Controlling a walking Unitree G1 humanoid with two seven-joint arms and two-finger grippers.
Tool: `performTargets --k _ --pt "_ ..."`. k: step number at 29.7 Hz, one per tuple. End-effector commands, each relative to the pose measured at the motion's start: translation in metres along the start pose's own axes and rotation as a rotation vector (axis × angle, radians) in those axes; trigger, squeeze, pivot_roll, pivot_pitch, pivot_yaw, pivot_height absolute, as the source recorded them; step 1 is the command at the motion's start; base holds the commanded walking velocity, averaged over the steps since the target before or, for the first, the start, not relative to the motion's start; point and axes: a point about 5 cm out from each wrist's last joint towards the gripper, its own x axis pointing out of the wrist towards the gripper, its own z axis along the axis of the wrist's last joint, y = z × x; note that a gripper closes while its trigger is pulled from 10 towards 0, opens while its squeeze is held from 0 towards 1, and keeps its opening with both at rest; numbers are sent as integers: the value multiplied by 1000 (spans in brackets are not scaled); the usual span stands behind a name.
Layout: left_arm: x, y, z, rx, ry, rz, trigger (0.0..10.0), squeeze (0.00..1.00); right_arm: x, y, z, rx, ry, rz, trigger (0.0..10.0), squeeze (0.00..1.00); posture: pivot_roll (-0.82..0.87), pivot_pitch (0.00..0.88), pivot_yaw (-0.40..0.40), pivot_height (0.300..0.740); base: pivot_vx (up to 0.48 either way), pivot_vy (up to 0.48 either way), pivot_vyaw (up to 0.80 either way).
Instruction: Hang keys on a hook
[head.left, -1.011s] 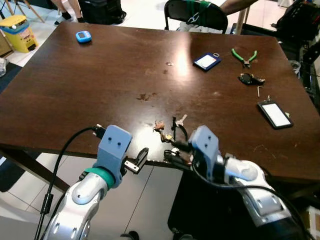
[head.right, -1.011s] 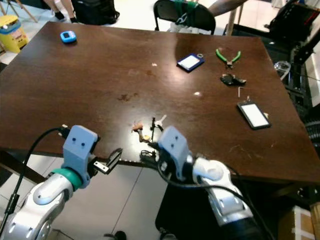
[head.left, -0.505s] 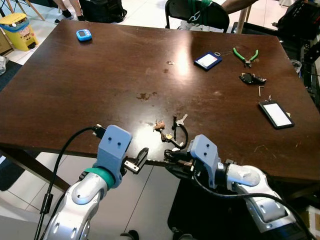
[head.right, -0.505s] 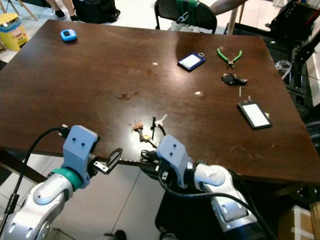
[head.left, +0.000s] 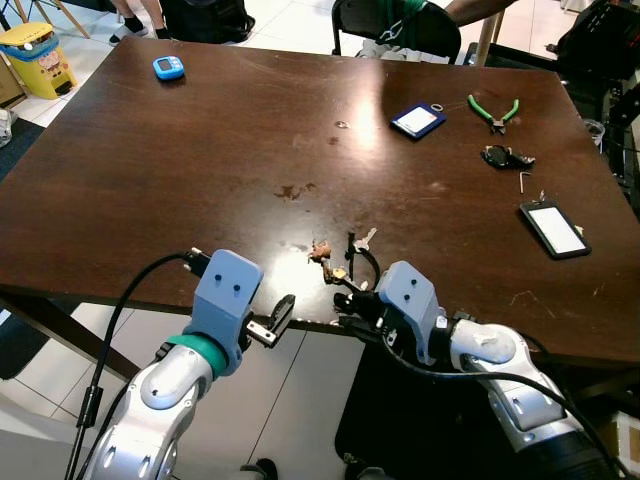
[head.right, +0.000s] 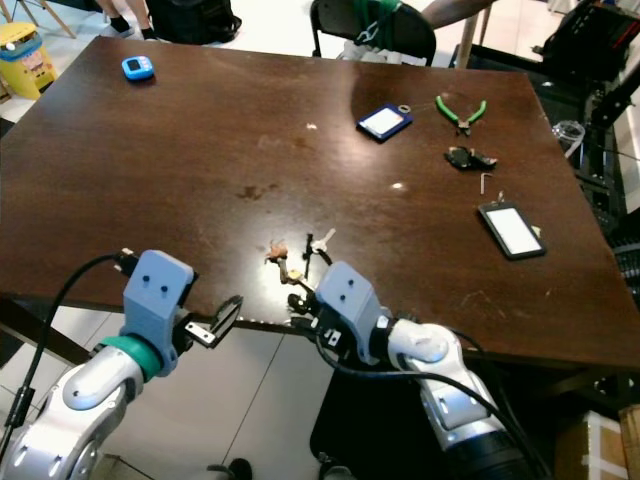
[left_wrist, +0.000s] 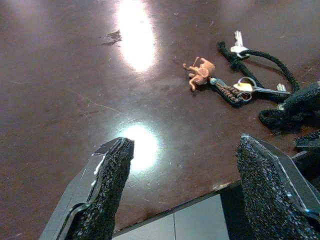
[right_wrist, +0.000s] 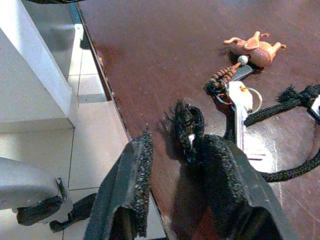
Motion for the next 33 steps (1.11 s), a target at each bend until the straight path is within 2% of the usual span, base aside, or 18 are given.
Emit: performTargets --k 1,2,18,23,24,26,27,33 --pt "-3 -2 -4 -2 25 -4 10000 0 1 5 -7 12 20 18 3137 0 -58 187 87 740 0 0 0" --pt "-3 -2 -4 -2 25 -5 10000 0 2 5 -7 13 19 18 0 0 -58 187 88 740 0 0 0" --pt "-2 -2 -3 0 23 -5 10000 0 1 3 -4 33 -16 3 0 0 -58 192 91 740 0 0 0" --pt "-2 -1 -3 1 22 1 10000 0 -5 -5 27 128 -207 -63 0 0 -57 191 90 740 0 0 0" --pt "-2 -1 -3 1 21 2 10000 0 -8 -6 40 166 -279 -73 8745 0 -60 190 91 740 0 0 0" --pt "-2 -1 -3 1 21 3 10000 0 -10 -6 48 188 -321 -75 8745 0 -60 190 91 740 0 0 0" --pt "-1 -1 -3 1 19 2 10000 0 -12 -6 57 186 -365 -93 10000 0 -70 185 94 740 0 0 0" --pt "1 -1 0 4 1 5 10000 0 -19 -2 76 156 -449 -179 10000 0 -80 173 93 740 0 0 0"
